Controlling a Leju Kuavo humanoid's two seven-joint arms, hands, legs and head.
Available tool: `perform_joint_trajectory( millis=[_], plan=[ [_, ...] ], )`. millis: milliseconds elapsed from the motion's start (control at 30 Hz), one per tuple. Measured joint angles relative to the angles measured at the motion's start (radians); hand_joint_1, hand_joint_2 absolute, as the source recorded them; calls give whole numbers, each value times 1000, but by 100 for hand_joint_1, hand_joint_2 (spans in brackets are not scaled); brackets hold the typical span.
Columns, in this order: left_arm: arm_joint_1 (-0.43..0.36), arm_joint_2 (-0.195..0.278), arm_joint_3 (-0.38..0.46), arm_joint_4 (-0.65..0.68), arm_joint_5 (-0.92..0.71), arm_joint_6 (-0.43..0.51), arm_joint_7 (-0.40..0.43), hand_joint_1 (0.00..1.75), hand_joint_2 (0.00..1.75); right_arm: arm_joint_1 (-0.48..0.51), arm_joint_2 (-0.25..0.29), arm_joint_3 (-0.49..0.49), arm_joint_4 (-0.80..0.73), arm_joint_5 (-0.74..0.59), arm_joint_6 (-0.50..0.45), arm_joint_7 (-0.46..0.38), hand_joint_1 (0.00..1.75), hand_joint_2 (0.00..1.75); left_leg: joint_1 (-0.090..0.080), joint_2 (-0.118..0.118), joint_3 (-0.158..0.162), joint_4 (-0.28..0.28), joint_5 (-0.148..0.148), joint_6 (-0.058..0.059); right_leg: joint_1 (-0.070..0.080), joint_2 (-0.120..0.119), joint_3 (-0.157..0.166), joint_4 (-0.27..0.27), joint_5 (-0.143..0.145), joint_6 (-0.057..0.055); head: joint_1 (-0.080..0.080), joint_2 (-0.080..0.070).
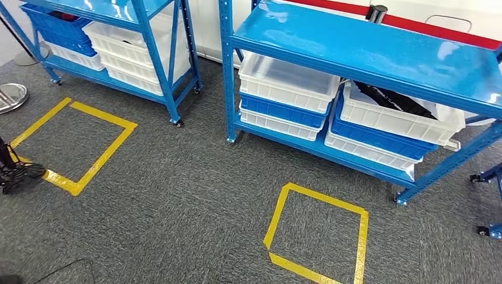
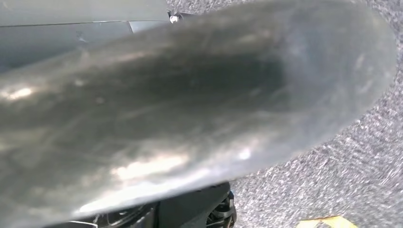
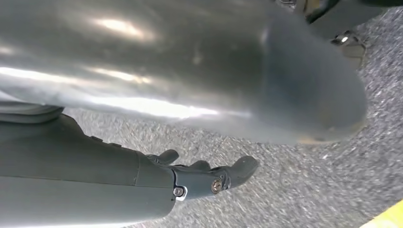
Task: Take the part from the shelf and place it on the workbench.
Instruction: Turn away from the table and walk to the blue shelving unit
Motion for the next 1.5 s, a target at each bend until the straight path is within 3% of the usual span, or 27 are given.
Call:
perform_joint_trajectory(
  millis=[33, 67, 133, 200, 233, 300, 333, 400, 467, 533, 600, 667, 733, 800, 833, 900, 967, 1033, 1067, 1133, 1167, 1233, 1267, 1333, 1400, 1467, 1500],
  plan=[
    [0, 0, 0, 0, 0, 0, 0, 0, 0, 1, 0, -1, 0, 0, 0, 0, 0, 0, -1, 14, 0, 0, -1, 1, 0, -3, -6, 12, 2, 4, 0, 0],
    [-1, -1, 0, 0, 0, 0, 0, 0, 0, 2, 0, -1, 0, 0, 0, 0, 0, 0, -2, 25, 1, 0, -2, 1, 0, -7, 9, -17, 17, 11, 1, 0],
    [-2, -2, 0, 0, 0, 0, 0, 0, 0, 2, -2, -2, 0, 0, 0, 0, 0, 0, -3, 47, 5, 0, -5, -2, 3, -40, 86, -159, 65, 19, 1, 0],
    [-2, -4, 0, 0, 1, 0, -1, 0, 0, -3, -3, -2, 0, 0, 0, 0, 0, 0, -7, 66, 10, -1, -10, -12, 12, -76, 141, -261, 93, 13, 0, 0],
    [-2, -5, 0, 0, 1, 1, -1, 0, 0, -4, -3, -2, 0, 1, 0, 0, 0, 0, -8, 75, 14, -3, -12, -18, 16, -82, 146, -275, 96, 6, 0, 0],
    [-4, -6, 0, 0, 2, 2, -1, 0, 0, -3, -3, -2, 0, 2, -1, 1, 0, 0, -8, 92, 25, -9, -15, -31, 16, -60, 149, -280, 103, -6, -1, 0],
    [-5, -7, 0, 0, 2, 2, -2, 0, 0, 0, -3, -2, 0, 3, -1, 2, 0, 0, -6, 85, 29, -6, -21, -37, 12, -49, 155, -285, 108, -11, -1, 0],
    [-6, -7, 0, 0, 3, 4, -2, 0, 0, 2, -2, -3, 0, 4, -1, 3, 0, 0, -3, 39, 14, 49, -60, -46, 0, -27, 171, -296, 116, -24, -8, 0],
    [-3, -7, 0, 0, 3, 5, -1, 0, 0, 0, -1, -3, 0, 5, -1, 3, 0, 0, 0, -10, -41, 173, -125, -51, -3, -5, 172, -297, 119, -31, -13, 0],
    [0, -8, 0, 0, 2, 8, 1, 0, 0, -1, -1, -4, 0, 5, -1, 3, 0, 0, 2, -23, -91, 262, -150, -55, -2, 24, 173, -297, 118, -34, -14, 0],
    [1, -8, 0, 0, 2, 15, 4, 0, 0, 1, -1, -4, 0, 6, -1, 3, 0, 0, 8, -31, -75, 209, -95, -58, -4, 57, 176, -295, 117, -32, -14, 0],
    [1, -8, 0, 0, 1, 21, 6, 0, 0, 2, -1, -4, 0, 7, 0, 3, 0, 0, 19, -70, -20, 72, -22, -61, -3, 87, 175, -288, 113, -25, -15, 0],
    [0, -9, 0, 0, -2, 22, 5, 0, 0, 0, -2, -6, 0, 9, 0, 3, 0, 0, 21, -103, 8, 0, -1, -58, -3, 109, 165, -283, 110, -12, -14, 0],
    [-2, -9, 0, 0, -6, 22, 4, 0, 0, 3, -2, -8, 0, 9, -1, 3, 0, 0, 16, -92, 11, -7, -3, -46, -6, 130, 154, -285, 113, 2, -14, 0],
    [-3, -10, -1, 0, -6, 23, 2, 0, 0, 5, -3, -10, 0, 9, -1, 3, 0, 0, 16, -80, 14, -10, -1, -38, -7, 128, 148, -283, 112, 7, -14, 0],
    [-4, -12, -1, 0, -7, 25, 0, 0, 0, 6, -4, -15, 0, 10, -1, 3, 0, 0, 18, -55, 20, -18, 4, -22, -3, 80, 120, -238, 88, 9, -10, 0],
    [-1, -12, -1, 0, -7, 27, -1, 0, 0, 1, -4, -18, 0, 11, -1, 3, 0, 0, 16, -26, 20, -20, 3, -12, 0, 18, 53, -110, 32, 0, -7, 0],
    [0, -12, -1, 0, -7, 27, -1, 0, 0, -1, -4, -19, 0, 12, -1, 3, 0, 0, 14, 6, 21, -20, 0, -9, -3, 0, -9, 3, -5, 4, -6, 0],
    [0, -12, -1, 0, -7, 27, -1, 0, 0, 0, -4, -19, 0, 12, -1, 3, 0, 0, 15, 19, 22, -20, -2, -10, -5, -5, -12, 6, 0, 12, -6, 0],
    [-1, -13, -1, 0, -8, 27, -1, 0, 0, 2, -7, -20, 0, 12, -1, 3, 0, 0, 17, 42, 27, -20, -7, -17, -10, -28, 44, -102, 45, 33, -6, 0],
    [-1, -13, -1, 0, -8, 27, -1, 0, 0, 1, -7, -20, 0, 12, -1, 3, 0, 0, 14, 52, 31, -19, -11, -23, -10, -58, 85, -175, 70, 39, -4, 0],
    [0, -12, -1, 0, -8, 28, -1, 0, 0, -4, -6, -20, 0, 12, -1, 3, 0, 0, 6, 72, 41, -19, -21, -37, -7, -101, 137, -263, 103, 33, -4, 0],
    [0, -11, -1, 0, -8, 29, -1, 0, 0, -6, -6, -20, 0, 13, -1, 3, 0, 0, 3, 84, 48, -20, -25, -43, -4, -106, 142, -272, 110, 25, -4, 0],
    [-3, -11, -2, 0, -8, 31, 0, 0, 0, -4, -6, -20, 0, 15, -1, 3, 0, 0, 6, 99, 62, -24, -32, -54, -6, -79, 139, -272, 115, 9, -9, 0],
    [-6, -11, -2, 0, -9, 32, 1, 0, 0, -2, -7, -21, 0, 15, -1, 3, 0, 0, 12, 61, 55, 10, -63, -63, -14, -53, 143, -275, 118, -6, -12, 0],
    [-5, -11, -3, 0, -11, 35, 2, 0, 0, -3, -7, -21, 0, 16, -1, 4, 0, 0, 14, -1, 5, 126, -129, -63, -15, -28, 148, -277, 118, -17, -17, 0],
    [-3, -12, -3, 0, -14, 37, 3, 0, 0, -3, -6, -21, 0, 17, -1, 4, 0, 0, 14, -16, -31, 197, -160, -62, -13, -14, 148, -277, 118, -22, -18, 0]
  ],
)
